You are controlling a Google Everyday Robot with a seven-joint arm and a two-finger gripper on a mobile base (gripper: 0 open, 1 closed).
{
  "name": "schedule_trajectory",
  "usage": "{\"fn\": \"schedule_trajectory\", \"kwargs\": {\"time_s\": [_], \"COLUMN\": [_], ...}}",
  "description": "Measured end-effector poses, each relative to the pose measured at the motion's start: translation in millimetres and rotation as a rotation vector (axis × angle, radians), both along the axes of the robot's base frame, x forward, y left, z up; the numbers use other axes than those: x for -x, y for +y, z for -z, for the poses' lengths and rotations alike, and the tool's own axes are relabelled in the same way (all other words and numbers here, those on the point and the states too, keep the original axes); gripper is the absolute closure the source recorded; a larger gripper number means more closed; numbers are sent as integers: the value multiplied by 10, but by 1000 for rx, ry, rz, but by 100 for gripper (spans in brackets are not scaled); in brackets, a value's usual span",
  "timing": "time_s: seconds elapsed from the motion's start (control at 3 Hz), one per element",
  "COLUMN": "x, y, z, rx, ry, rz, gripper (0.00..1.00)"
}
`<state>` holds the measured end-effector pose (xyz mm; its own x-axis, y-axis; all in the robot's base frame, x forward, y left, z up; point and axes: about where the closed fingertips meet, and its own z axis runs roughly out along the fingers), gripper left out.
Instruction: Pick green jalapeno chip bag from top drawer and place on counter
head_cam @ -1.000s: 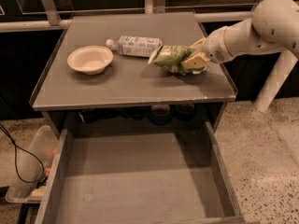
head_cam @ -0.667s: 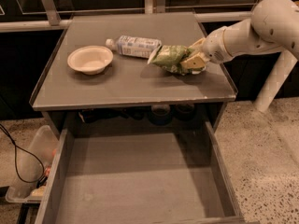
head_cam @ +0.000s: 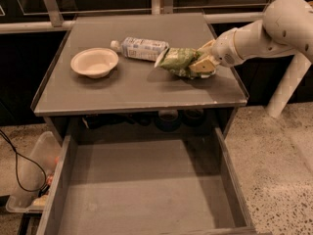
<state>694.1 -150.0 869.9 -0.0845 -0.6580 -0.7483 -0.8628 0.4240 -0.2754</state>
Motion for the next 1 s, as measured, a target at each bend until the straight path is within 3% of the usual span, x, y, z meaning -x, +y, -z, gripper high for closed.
{"fn": "schedule_trajectory", "kwargs": {"time_s": [0.33, 0.67, 1.0], "x": [0, 0, 0], "y": [0, 1, 1], "z": [0, 0, 1], "rx": [0, 0, 0], "ry": [0, 0, 0], "rz": [0, 0, 0], "gripper": [12, 0, 0]}}
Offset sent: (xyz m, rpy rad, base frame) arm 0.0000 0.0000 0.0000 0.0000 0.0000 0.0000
